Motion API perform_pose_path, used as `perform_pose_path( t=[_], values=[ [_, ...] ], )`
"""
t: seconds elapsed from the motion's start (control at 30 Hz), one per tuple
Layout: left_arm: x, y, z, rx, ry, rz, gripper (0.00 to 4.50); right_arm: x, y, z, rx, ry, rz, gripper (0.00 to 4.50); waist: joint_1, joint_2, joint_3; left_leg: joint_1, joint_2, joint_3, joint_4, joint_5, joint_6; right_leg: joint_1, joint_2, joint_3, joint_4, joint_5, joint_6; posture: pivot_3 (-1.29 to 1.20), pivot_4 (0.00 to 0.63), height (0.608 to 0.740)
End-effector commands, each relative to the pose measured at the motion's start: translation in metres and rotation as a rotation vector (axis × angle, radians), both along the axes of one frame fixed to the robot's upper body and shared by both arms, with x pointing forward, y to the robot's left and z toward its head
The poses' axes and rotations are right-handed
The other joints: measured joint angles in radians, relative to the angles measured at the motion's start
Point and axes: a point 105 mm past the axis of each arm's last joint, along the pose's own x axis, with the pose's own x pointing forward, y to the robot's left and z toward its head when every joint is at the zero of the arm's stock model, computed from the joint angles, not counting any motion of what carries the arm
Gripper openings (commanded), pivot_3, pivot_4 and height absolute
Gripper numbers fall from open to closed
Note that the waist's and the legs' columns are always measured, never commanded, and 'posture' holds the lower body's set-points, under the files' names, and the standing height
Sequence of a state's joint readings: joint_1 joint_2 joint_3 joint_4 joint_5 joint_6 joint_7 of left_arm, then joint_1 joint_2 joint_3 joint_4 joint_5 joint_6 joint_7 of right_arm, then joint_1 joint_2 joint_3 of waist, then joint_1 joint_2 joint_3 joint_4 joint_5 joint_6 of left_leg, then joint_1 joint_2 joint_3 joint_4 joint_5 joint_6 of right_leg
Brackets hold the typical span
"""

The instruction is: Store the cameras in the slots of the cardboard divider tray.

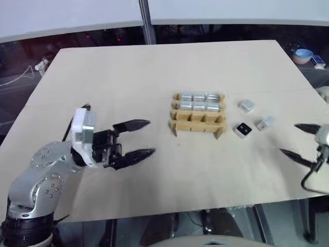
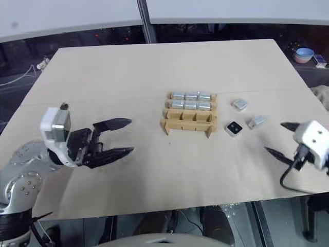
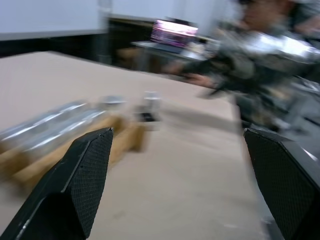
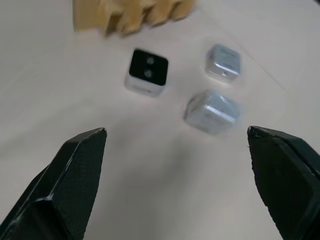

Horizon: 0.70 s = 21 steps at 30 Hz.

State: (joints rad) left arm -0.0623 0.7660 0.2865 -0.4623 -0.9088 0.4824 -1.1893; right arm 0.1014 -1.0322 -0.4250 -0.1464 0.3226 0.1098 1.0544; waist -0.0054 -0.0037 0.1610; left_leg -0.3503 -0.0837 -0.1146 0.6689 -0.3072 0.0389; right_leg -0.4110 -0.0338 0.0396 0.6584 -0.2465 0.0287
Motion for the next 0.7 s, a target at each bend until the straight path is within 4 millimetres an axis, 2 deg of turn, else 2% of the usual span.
perform_pose_path(
  t=[0.03,0.1,0.33,0.47,0.7],
  values=[
    [-0.01,-0.007,0.005,0.043,-0.059,-0.106,4.33,0.027,-0.003,-0.004,-0.159,0.021,0.137,4.5,-0.005,0.0,0.001,0.001,0.001,0.0,0.0,0.0,0.0,0.001,0.001,-0.001,0.0,0.0,0.0,0.0,0.15,0.74],
    [-0.011,-0.007,0.006,0.062,-0.079,-0.118,4.33,0.042,-0.005,-0.004,-0.204,0.037,0.172,4.5,-0.008,0.001,0.002,0.0,0.001,-0.001,-0.001,0.0,0.0,0.0,0.001,-0.001,0.0,0.0,0.0,0.0,0.15,0.74],
    [-0.015,-0.008,0.007,0.069,-0.107,-0.08,4.33,0.074,-0.005,-0.014,-0.292,0.08,0.256,4.5,-0.008,0.0,0.002,-0.012,0.001,-0.001,0.001,0.0,0.001,-0.011,0.001,0.0,-0.003,0.0,0.0,0.0,0.15,0.74],
    [-0.016,-0.009,0.007,0.073,-0.126,-0.054,4.33,0.086,-0.003,-0.018,-0.312,0.085,0.27,4.5,-0.005,0.0,0.002,-0.013,0.001,-0.001,0.0,0.0,0.001,-0.013,0.001,0.0,-0.002,0.0,-0.001,0.0,0.15,0.74],
    [-0.016,-0.008,0.006,0.076,-0.142,-0.002,4.33,0.095,-0.005,-0.019,-0.367,0.092,0.285,4.5,-0.007,0.0,0.002,-0.014,0.001,0.0,0.0,0.0,0.001,-0.014,0.0,0.0,-0.001,0.0,-0.001,0.0,0.15,0.74]
  ],
)
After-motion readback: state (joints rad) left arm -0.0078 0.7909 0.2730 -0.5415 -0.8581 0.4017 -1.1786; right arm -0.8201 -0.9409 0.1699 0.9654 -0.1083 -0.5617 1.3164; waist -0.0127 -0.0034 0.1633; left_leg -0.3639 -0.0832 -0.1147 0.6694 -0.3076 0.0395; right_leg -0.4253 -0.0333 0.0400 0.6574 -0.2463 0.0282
